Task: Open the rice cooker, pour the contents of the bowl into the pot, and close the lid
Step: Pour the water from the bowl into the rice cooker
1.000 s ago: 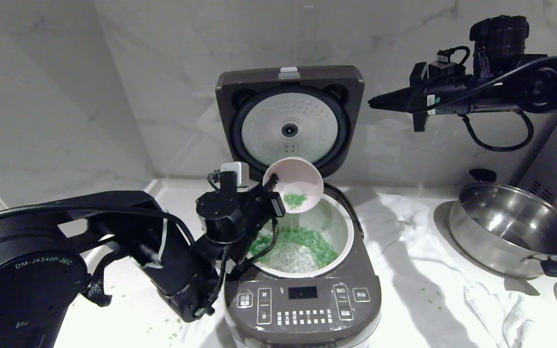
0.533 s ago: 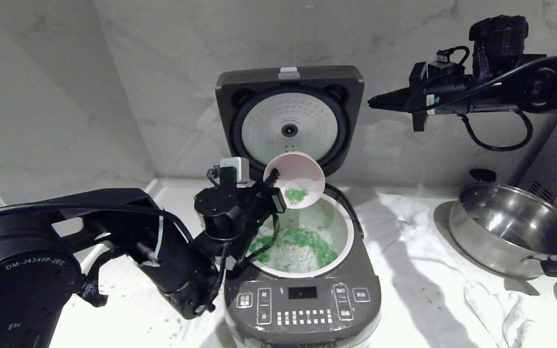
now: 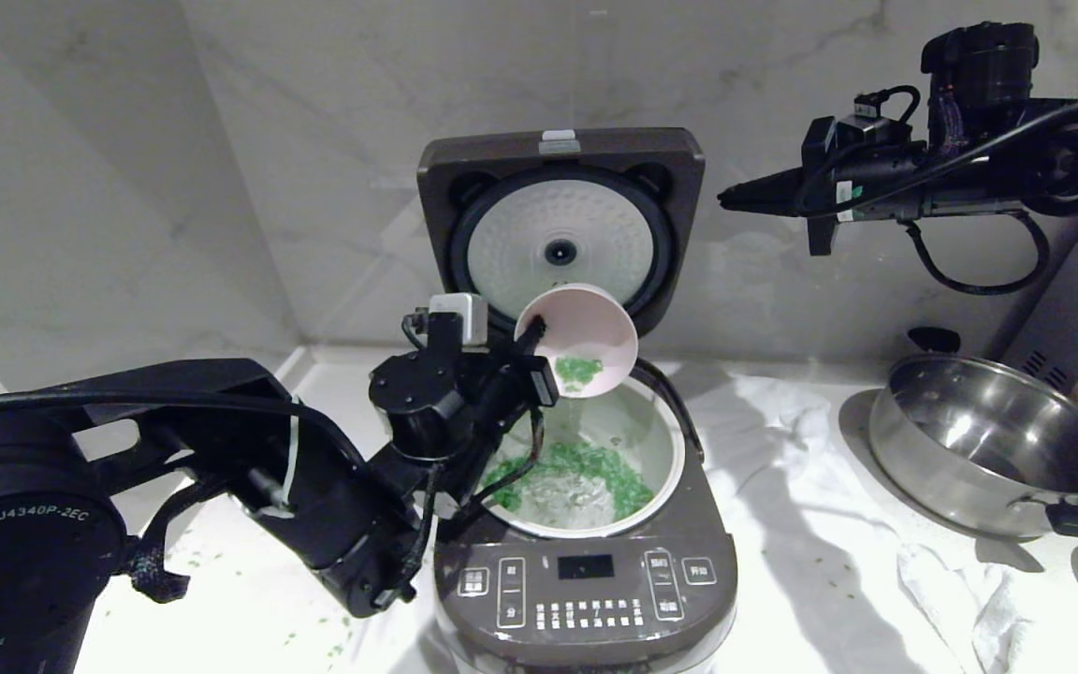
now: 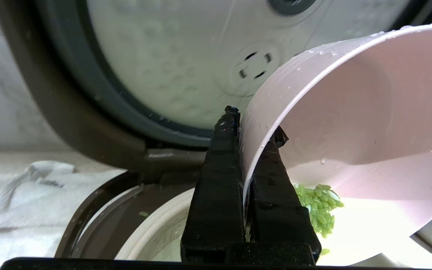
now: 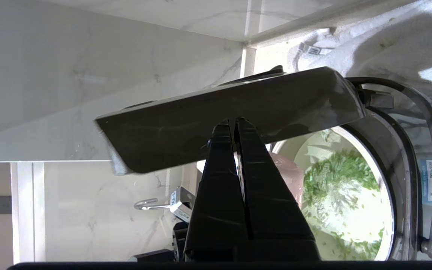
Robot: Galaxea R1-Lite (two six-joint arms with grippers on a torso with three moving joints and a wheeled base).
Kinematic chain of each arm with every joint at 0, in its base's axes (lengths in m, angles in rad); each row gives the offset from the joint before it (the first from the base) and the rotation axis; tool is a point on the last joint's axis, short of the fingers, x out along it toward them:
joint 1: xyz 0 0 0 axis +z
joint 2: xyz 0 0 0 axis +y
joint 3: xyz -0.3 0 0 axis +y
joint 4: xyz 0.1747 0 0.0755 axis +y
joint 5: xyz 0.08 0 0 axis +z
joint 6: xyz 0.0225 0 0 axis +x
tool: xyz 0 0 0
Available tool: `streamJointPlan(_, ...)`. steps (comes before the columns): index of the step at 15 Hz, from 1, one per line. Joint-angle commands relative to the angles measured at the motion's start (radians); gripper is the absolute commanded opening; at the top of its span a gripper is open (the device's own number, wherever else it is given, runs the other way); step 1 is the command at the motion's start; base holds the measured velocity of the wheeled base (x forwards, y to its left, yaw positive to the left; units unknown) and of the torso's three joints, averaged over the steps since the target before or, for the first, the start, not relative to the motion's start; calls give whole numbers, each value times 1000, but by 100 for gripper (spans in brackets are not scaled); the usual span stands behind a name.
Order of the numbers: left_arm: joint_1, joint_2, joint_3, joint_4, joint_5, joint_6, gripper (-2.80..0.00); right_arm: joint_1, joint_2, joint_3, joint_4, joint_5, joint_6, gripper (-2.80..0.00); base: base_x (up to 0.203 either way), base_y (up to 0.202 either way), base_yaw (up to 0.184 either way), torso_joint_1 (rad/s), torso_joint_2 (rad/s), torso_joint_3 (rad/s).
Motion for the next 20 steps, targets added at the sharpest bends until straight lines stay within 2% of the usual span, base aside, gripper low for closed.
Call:
streamJointPlan(1,1,-33,4,-9,-25,4,-280,0,-12,3,4,5,6,-280,0,0,0,0,0,0)
streamJointPlan(5,-23,-98,11,-9,-26,51,-280,0,-21,16,4,5,7,-280,0,0,0,0,0,0)
streamJointPlan(9,-6,-45,-43,-9,-42,44,-280,0,-21,15,2,5,7,-280,0,0,0,0,0,0)
streamJointPlan(11,-36,-25,0,-9,-39,48,-280,0,-19,8,2,5,6,-280,0,0,0,0,0,0)
streamJointPlan(14,2,-24,-72,-9,-42,52,-280,1,-27,-2,2,6,7,-280,0,0,0,0,0,0)
streamJointPlan(16,17,-40,-30,-9,-38,50,-280,6,-38,4,2,6,7,-280,0,0,0,0,0,0)
streamJointPlan(18,3,-30,4,-9,-35,42,-280,6,-39,6,4,6,7,-280,0,0,0,0,0,0)
streamJointPlan(20,6,-35,-8,-9,-39,33,-280,6,-46,6,4,5,7,-280,0,0,0,0,0,0)
